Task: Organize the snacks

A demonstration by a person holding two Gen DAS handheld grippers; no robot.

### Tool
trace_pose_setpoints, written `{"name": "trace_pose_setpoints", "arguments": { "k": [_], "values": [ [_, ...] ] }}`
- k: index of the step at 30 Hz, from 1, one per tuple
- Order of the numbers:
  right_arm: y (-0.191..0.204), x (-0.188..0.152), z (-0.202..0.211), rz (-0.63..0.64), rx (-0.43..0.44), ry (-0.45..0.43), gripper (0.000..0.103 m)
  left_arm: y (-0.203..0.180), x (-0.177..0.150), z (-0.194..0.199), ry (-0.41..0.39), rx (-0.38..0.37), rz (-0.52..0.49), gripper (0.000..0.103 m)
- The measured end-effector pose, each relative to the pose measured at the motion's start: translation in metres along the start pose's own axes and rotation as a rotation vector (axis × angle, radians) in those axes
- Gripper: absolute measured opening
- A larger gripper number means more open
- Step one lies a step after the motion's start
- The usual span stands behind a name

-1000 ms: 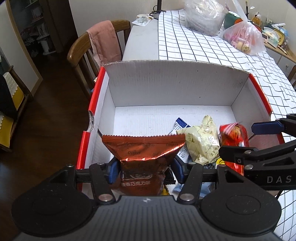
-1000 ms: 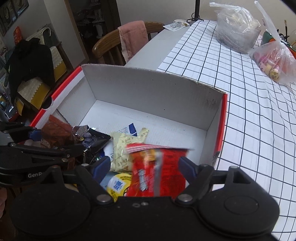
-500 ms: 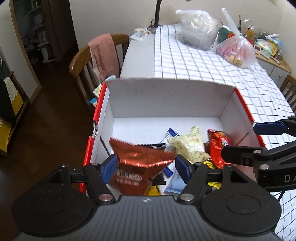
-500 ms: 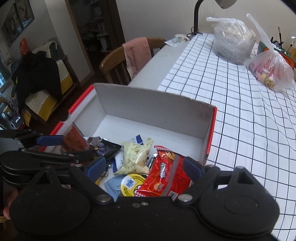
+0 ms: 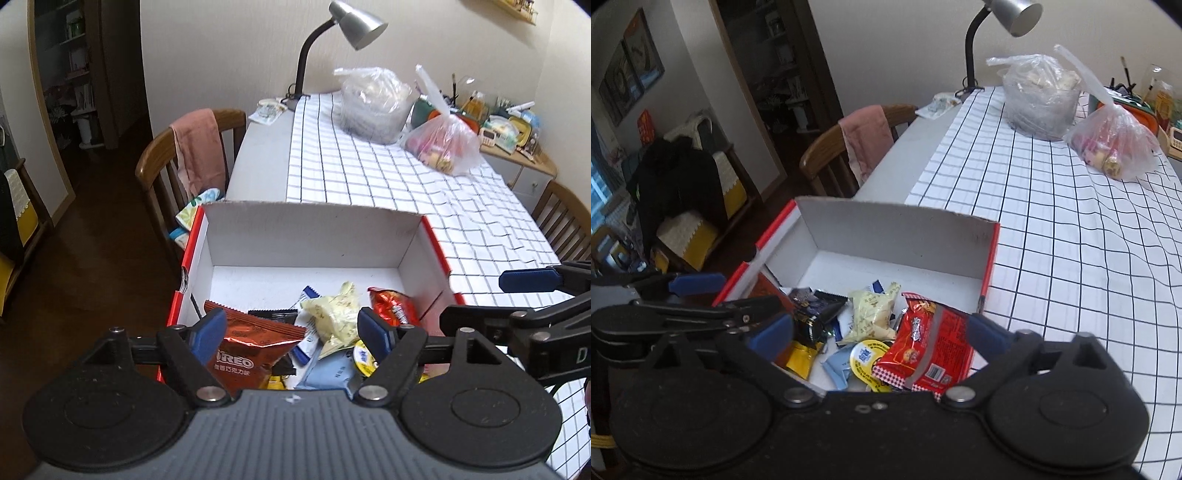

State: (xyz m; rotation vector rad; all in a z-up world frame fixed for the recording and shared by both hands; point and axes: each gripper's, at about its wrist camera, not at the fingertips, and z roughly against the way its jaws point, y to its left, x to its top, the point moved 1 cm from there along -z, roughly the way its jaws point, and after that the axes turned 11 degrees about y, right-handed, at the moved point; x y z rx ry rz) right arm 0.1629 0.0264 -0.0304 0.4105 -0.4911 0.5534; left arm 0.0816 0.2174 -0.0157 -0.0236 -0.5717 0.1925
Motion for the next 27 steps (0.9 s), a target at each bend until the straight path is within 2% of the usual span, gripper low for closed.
{"name": "trace_pose_setpoints", "arguments": {
  "k": [10,16,27],
  "values": [
    [-0.012,-0.021,0.032,-0.04,0.018,-0.059,0.103,-0.013,-0.01,0.028,-0.062,-0.072,0.002,0.085],
    [-0.016,-0.033,0.048,-0.046,0.022,-0.11,0.103,-0.02,-0.016,0.037,-0.078,-0.107,-0.002,0.096],
    [-0.007,-0.05,0.056,0.0,-0.005,-0.178,0.103,-0.023,-0.029,0.049,-0.113,-0.083,-0.01,0.097]
  ]
}}
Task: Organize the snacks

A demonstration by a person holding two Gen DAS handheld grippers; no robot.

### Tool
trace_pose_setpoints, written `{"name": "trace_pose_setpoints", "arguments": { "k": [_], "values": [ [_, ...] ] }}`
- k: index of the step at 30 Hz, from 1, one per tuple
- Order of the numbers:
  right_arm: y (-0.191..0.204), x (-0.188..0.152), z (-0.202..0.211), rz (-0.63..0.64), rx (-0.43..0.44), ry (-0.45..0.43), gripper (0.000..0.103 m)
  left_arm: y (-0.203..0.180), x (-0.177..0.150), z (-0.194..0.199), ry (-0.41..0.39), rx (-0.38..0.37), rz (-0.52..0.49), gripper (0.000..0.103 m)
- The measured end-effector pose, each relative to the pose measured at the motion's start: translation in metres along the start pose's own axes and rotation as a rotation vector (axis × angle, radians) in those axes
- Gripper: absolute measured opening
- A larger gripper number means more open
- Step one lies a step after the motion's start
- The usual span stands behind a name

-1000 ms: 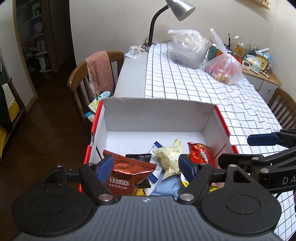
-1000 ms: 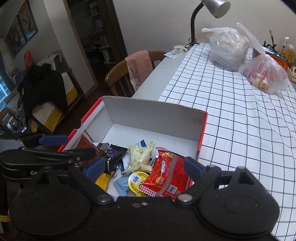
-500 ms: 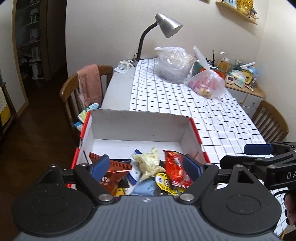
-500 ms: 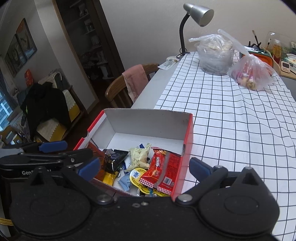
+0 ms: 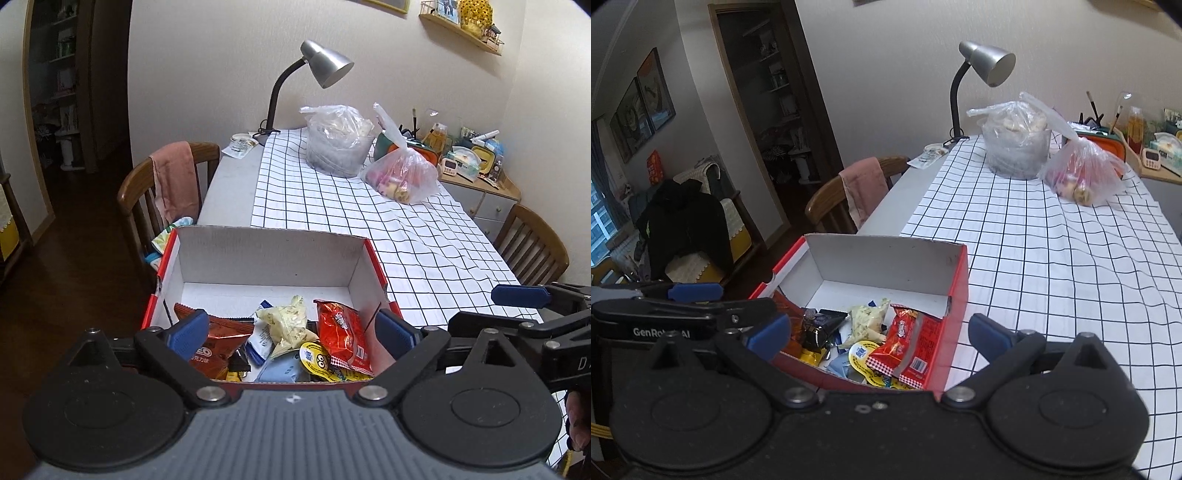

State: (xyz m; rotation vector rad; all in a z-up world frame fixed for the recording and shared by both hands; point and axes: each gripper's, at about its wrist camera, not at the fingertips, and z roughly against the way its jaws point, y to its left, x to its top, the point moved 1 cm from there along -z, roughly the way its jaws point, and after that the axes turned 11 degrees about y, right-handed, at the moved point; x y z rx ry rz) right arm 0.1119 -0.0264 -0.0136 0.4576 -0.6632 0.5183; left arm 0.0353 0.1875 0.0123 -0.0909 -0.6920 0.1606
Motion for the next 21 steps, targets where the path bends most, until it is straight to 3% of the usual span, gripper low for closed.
{"name": "trace_pose_setpoints", "arguments": {
  "k": [8,21],
  "values": [
    [0.001,-0.01,-0.002,-0.013,-0.002,0.002,0.103,0.0,-0.008,0.01,-0.035,0.071,0.006,0.097],
    [0.009,-0.016,-0.002,-0.003,0.014,-0.001,0.103,-0.001,-0.013,0.015,-0.042,0.096,0.023,0.097]
  ]
}}
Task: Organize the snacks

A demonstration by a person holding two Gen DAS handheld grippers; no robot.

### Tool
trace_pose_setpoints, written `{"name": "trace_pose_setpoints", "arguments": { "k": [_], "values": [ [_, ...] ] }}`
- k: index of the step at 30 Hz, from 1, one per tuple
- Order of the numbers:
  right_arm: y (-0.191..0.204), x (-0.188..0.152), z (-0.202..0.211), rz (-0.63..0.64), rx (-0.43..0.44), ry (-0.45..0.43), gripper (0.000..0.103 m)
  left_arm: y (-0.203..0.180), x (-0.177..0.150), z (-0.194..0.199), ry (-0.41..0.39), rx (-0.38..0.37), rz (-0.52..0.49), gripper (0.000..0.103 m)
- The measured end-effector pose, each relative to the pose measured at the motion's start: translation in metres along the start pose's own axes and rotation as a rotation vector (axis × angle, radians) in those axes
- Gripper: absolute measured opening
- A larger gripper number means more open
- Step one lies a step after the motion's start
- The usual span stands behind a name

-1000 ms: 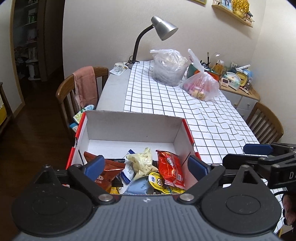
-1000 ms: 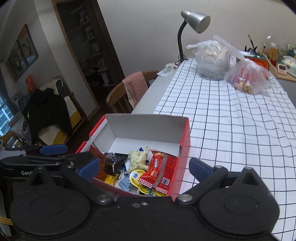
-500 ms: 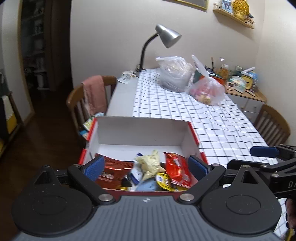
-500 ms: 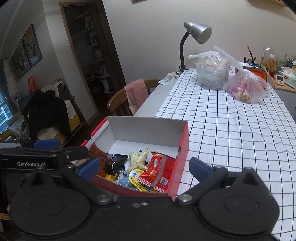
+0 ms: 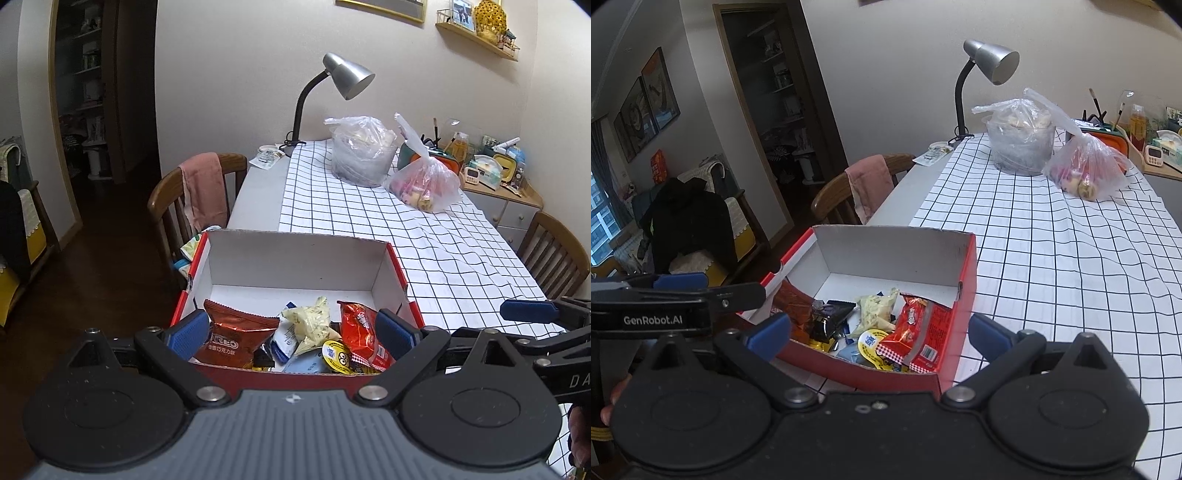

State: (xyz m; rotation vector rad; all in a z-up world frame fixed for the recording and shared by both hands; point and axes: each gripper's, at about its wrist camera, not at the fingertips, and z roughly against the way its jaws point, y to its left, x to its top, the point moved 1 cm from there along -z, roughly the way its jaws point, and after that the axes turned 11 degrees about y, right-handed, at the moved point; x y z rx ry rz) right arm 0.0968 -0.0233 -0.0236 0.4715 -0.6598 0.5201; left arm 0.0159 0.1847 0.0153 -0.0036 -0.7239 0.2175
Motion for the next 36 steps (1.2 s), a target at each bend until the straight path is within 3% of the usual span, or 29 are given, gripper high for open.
{"name": "trace_pose_setpoints", "arguments": {
  "k": [36],
  "values": [
    [-0.0062,-0.004,0.0027,-0.021,-0.028,0.003,0.103,-0.0085,-0.0013,0.0007,0.004,0.006,-0.008,0.097]
  ]
}}
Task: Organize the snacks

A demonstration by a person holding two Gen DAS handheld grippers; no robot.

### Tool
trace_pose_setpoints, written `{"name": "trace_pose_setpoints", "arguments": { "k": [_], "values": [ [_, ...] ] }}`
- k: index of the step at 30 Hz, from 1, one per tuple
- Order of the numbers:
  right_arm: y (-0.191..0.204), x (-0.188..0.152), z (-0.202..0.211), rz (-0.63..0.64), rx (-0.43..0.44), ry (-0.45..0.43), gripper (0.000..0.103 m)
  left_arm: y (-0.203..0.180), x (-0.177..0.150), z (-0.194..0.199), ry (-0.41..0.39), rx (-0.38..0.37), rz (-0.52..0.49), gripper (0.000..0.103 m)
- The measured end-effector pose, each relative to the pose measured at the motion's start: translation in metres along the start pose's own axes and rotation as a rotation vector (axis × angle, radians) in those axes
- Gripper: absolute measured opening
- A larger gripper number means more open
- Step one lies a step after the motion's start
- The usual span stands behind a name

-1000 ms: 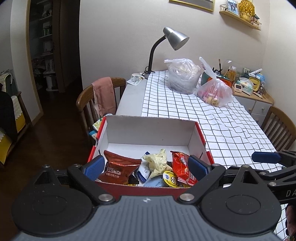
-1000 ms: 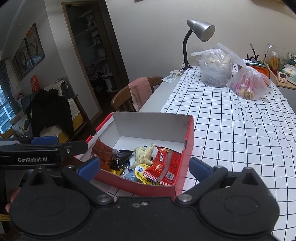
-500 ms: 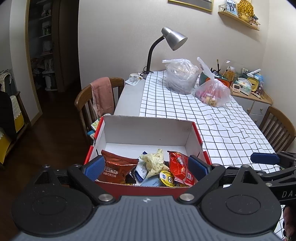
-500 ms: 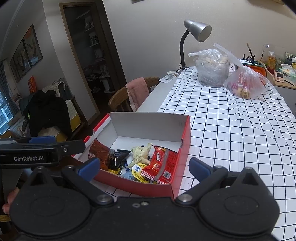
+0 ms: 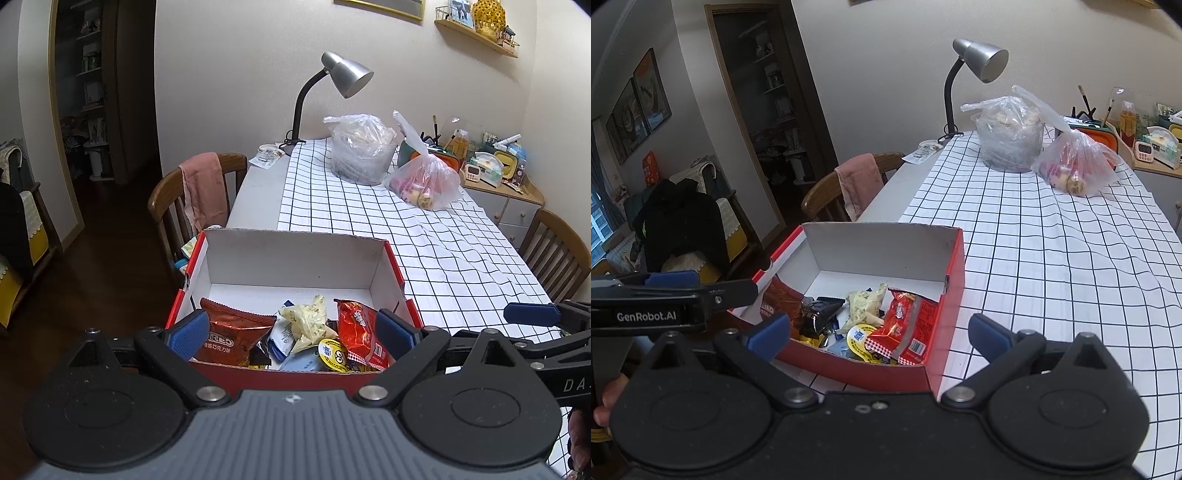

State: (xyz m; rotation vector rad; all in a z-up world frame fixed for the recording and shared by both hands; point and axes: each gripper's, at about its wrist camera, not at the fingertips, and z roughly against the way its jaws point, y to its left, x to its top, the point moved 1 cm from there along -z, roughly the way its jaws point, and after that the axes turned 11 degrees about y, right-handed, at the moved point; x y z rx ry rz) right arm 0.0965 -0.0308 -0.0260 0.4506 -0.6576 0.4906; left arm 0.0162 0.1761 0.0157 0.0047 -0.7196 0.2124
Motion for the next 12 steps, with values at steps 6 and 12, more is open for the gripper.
{"name": "trace_pose_setpoints", "arguments": {
  "k": [6,12],
  "values": [
    [-0.0024,0.0003,-0.0016,-0.006,-0.003,0.004,0.103,0.0012,0.0005,-0.0024,0.003,0.003,0.007,0.097],
    [-0.0072,-0.0005,-0.0021,-0.02,-0.014,0.008,0.103,-0.0001,0.0023,-0.0056,0.01,-0.006,0.005,0.097]
  ]
}}
